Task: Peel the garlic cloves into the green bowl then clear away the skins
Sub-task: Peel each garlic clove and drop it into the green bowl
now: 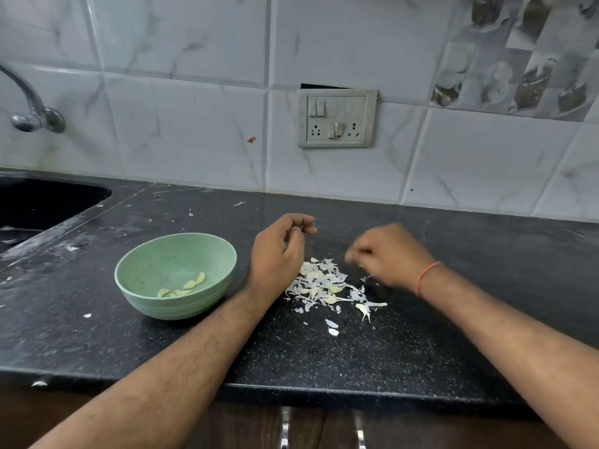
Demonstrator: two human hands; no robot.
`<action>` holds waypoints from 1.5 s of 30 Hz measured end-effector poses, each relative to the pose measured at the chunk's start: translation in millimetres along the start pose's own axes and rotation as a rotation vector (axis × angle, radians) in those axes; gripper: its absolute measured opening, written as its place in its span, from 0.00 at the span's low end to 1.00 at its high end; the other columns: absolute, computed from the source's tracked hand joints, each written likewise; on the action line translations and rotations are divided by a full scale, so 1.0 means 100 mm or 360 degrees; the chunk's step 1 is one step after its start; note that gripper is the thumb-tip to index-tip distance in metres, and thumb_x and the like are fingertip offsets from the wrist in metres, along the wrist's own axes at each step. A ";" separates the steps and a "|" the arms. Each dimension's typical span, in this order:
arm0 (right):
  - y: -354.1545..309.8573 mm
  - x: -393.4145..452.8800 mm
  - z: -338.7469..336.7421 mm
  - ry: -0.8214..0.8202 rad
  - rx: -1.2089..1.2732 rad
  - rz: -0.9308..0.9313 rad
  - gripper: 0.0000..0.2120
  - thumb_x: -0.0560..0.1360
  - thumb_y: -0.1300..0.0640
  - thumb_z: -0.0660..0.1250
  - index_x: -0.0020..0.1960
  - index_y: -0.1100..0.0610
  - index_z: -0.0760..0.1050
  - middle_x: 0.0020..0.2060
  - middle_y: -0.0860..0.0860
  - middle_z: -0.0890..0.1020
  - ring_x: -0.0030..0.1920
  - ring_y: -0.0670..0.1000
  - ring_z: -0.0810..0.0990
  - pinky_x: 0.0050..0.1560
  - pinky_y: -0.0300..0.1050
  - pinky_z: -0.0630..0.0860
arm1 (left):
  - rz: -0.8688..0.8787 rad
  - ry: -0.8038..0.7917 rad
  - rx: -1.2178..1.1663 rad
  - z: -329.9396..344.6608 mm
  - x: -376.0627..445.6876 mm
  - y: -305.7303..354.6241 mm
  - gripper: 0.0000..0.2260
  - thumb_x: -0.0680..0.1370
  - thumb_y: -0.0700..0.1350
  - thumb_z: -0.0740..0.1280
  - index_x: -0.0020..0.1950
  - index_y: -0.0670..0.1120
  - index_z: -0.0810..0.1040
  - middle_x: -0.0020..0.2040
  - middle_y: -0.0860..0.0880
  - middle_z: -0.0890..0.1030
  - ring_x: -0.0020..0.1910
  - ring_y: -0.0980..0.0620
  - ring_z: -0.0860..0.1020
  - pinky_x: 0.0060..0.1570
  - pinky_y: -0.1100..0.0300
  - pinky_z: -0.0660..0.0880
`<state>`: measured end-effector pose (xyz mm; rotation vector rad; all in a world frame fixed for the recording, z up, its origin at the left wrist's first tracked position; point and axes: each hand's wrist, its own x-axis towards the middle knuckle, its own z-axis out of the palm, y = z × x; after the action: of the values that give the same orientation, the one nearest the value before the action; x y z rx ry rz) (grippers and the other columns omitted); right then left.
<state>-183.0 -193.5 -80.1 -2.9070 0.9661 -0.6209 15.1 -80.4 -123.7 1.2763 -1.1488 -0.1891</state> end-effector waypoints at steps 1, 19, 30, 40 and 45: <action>-0.01 -0.01 0.05 -0.0092 -0.0114 -0.0021 0.09 0.81 0.45 0.71 0.53 0.46 0.89 0.48 0.43 0.89 0.50 0.45 0.86 0.53 0.43 0.79 | 0.0009 -0.0011 0.0013 0.00 -0.01 0.01 0.14 0.84 0.36 0.62 0.59 0.50 0.84 0.49 0.58 0.87 0.39 0.34 0.79 0.32 0.45 0.74; -0.05 -0.03 0.00 0.0361 -0.0025 0.0030 0.09 0.82 0.47 0.71 0.53 0.48 0.89 0.46 0.40 0.87 0.44 0.43 0.84 0.43 0.32 0.70 | 0.0104 -0.0069 0.0131 0.01 -0.01 -0.09 0.13 0.82 0.35 0.66 0.62 0.48 0.83 0.49 0.57 0.87 0.36 0.58 0.80 0.36 0.67 0.75; -0.17 0.02 0.06 0.0247 -0.0048 0.0077 0.11 0.82 0.45 0.69 0.54 0.46 0.89 0.48 0.46 0.89 0.49 0.47 0.86 0.53 0.42 0.80 | 0.0221 -0.0253 0.0299 0.03 -0.01 -0.05 0.16 0.78 0.40 0.75 0.66 0.50 0.82 0.52 0.60 0.86 0.47 0.58 0.83 0.51 0.63 0.79; -0.35 -0.01 0.32 0.0392 0.1689 0.0512 0.07 0.80 0.52 0.75 0.51 0.54 0.90 0.36 0.52 0.86 0.31 0.48 0.72 0.31 0.39 0.68 | 0.0187 -0.0268 0.0161 0.02 0.03 -0.09 0.26 0.72 0.43 0.83 0.68 0.53 0.80 0.53 0.58 0.86 0.47 0.56 0.84 0.46 0.62 0.82; -0.30 -0.01 0.34 0.0258 0.1847 0.0459 0.09 0.81 0.54 0.73 0.54 0.58 0.89 0.43 0.56 0.88 0.33 0.50 0.75 0.29 0.38 0.69 | 0.0168 -0.0181 0.0138 0.02 0.05 -0.08 0.20 0.74 0.42 0.82 0.64 0.53 0.82 0.48 0.56 0.86 0.44 0.56 0.85 0.49 0.55 0.84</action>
<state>-153.8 -172.7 -107.3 -1.6904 0.6551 -0.9652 19.8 -88.2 -127.6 1.2902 -1.3309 -0.1362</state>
